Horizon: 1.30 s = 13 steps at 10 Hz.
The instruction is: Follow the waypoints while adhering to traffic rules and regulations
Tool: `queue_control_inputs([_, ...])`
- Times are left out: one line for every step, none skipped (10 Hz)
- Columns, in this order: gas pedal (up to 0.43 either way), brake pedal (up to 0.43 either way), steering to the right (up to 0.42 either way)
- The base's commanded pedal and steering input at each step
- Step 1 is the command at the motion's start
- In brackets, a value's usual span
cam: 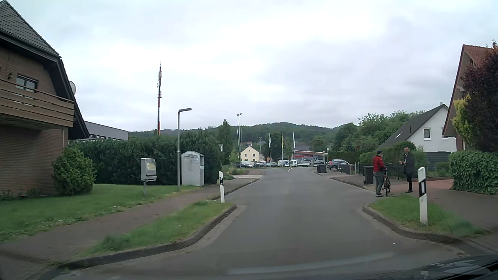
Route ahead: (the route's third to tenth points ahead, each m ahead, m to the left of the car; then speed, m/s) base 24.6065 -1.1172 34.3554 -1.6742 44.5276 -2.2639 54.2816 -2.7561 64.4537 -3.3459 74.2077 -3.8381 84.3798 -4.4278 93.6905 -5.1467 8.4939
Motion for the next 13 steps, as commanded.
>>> queue_control_inputs([0.150,0.000,0.045])
queue_control_inputs([0.150,0.000,0.041])
queue_control_inputs([0.150,0.000,0.035])
queue_control_inputs([0.150,0.000,0.030])
queue_control_inputs([0.150,0.000,0.025])
queue_control_inputs([0.150,0.000,0.020])
queue_control_inputs([0.157,0.000,0.015])
queue_control_inputs([0.157,0.000,0.011])
queue_control_inputs([0.157,0.000,0.009])
queue_control_inputs([0.157,0.000,0.009])
queue_control_inputs([0.157,0.000,0.009])
queue_control_inputs([0.157,0.000,0.009])
queue_control_inputs([0.157,0.000,0.009])
